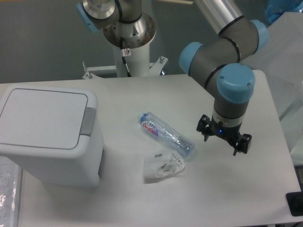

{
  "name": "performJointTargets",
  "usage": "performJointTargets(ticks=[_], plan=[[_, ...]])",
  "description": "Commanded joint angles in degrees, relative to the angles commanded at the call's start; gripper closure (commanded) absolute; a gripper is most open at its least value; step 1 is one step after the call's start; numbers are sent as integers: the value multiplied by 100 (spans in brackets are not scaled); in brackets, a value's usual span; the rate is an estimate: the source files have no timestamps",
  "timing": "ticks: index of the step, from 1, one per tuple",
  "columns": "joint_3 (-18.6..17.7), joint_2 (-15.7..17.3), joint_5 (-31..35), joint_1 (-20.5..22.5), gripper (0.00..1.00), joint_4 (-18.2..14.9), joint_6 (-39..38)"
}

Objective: Open the trash can
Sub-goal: 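Move the open gripper over toward the white trash can's grey tab, then lower the gripper onto the grey tab of the trash can lid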

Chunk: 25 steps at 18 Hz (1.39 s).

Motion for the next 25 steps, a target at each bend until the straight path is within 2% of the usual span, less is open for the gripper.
performJointTargets(ticks=[3,6,10,16,21,25], plan=[[88,70,-579,-71,0,70,-1012],[70,342,-1230,-79,0,167,-1646],[79,545,-1863,-334,0,167,-1901],[88,949,-2118,-659,0,167,-2245],[-105,1415,-2856,-747,0,167,-2525],[-369,1652,-2946,-818,0,185,-2816]])
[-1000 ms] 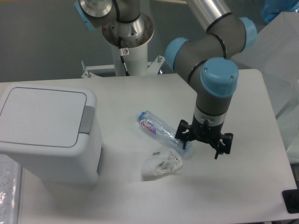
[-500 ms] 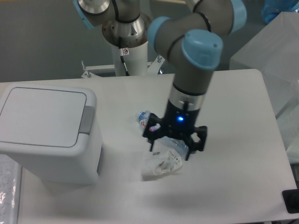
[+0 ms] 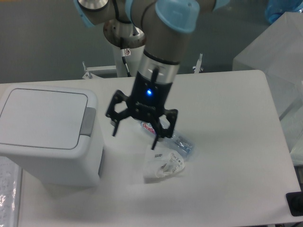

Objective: Open the trash can
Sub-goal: 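Lower the gripper onto the grey tab of the trash can lid, then press down on the grey tab with the gripper to release the lid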

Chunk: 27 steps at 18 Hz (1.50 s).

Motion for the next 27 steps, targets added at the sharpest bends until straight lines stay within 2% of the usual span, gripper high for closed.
performJointTargets(ticks=[5,8,10,27], plan=[[-413,290,0,-17,0,87,17],[-764,308,26,-175,0,561,26],[-861,291,44,-255,0,703,26],[-879,159,62,-255,0,756,79]])
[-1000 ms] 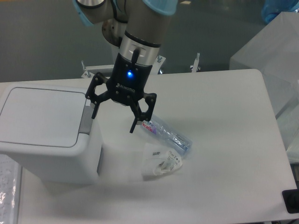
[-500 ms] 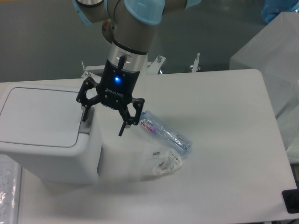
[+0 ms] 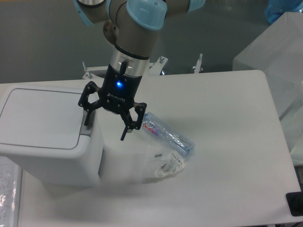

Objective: Open the trash can
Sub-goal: 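Press down on the grey tab with the gripper to release the lid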

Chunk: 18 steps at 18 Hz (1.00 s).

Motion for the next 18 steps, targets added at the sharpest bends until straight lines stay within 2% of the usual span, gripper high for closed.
performJointTargets(ticks=[18], plan=[[0,-70,-9,-44,0,0,0]])
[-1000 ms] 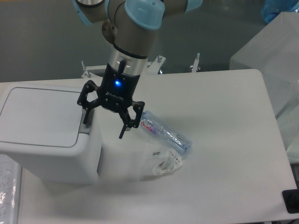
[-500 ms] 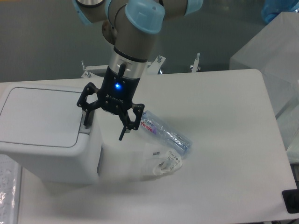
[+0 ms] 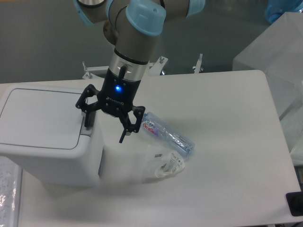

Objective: Open the trash can
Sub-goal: 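Press down on the grey tab with the gripper to release the lid, then hold the gripper at the tab while the lid swings up, then lift the gripper up and away from the opened trash can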

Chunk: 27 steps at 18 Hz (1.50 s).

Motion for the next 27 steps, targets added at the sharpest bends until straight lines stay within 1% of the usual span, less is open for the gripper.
performJointTargets(ticks=[12,15,18,19,20,21,22,23,24,27], plan=[[9,0,9,0,0,0,0],[123,0,9,0,0,18,0],[298,-9,9,0,0,105,0],[360,-18,139,9,0,132,87],[369,0,689,9,0,149,340],[360,9,1251,87,0,141,813],[352,0,1431,192,0,115,1148],[325,0,1424,420,0,123,1264],[316,-17,1424,552,0,132,1274],[684,-438,1468,650,0,106,1266]])
